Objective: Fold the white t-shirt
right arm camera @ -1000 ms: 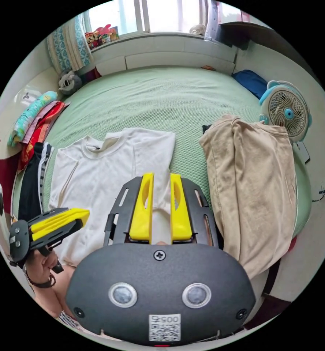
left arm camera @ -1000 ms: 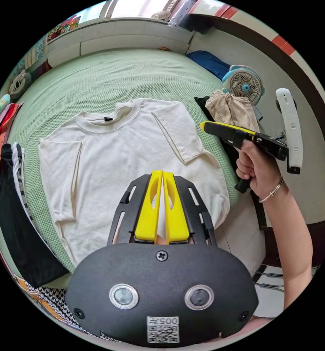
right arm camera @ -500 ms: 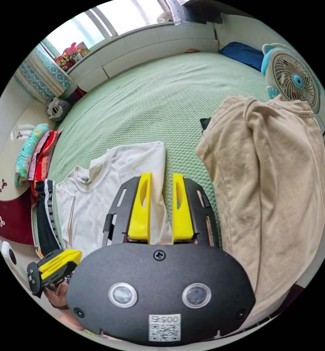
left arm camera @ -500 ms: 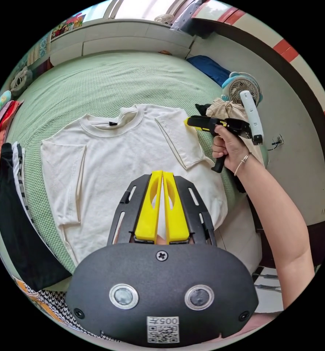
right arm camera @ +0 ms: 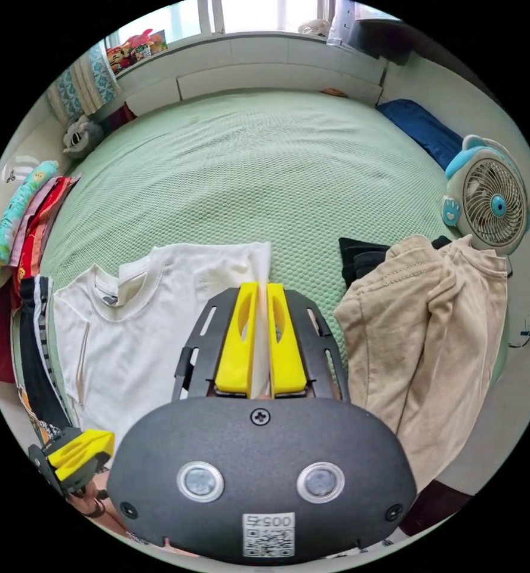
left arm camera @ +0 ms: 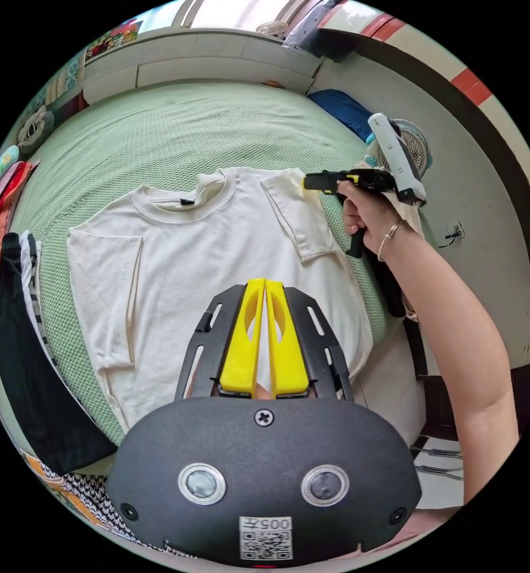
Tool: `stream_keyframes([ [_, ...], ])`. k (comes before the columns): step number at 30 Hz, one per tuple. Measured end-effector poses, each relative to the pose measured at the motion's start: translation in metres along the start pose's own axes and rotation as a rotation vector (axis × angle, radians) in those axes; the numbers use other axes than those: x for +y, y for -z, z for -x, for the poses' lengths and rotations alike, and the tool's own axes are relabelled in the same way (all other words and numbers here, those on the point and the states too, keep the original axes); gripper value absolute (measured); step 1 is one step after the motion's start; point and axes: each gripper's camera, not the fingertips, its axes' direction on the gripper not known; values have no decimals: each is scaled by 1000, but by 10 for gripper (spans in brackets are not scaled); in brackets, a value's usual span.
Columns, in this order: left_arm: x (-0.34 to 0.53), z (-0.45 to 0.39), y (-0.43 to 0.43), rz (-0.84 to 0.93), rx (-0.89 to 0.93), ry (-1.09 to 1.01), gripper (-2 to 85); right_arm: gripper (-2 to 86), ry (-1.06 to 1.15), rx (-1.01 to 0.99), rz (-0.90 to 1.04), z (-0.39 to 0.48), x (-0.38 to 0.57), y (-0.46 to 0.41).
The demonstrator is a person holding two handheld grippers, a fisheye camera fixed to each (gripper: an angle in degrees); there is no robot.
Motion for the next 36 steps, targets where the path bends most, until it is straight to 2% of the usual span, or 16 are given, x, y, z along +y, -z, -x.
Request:
stream_keyframes([
  [6, 11, 5, 10, -10, -22, 0, -5, 46, 117, -78, -38, 0, 40, 23],
  [10, 18, 10, 14, -4, -22, 11, -5, 50, 127, -138, 17, -8, 72, 27],
  [13, 24, 12, 14, 6, -14, 27, -5, 24, 137, -131, 76, -8, 86, 16],
  [17, 32, 10, 17, 14, -21, 19, -5, -10, 134, -35, 40, -10, 94, 17],
  [24, 47, 17, 27, 19, -79, 26, -4, 11, 54, -89, 25, -15, 108, 35],
  [28, 59, 26, 34, 15, -49, 46, 1, 29, 117, -102, -24, -9, 144, 59],
  [32, 76, 29, 44, -24, -49, 52, 12, 36, 128, -53, 0, -14, 194, 67],
  [36, 109, 32, 67, -171, -67, 95, 1, 37, 145, -38, -11, -17, 239, 80],
])
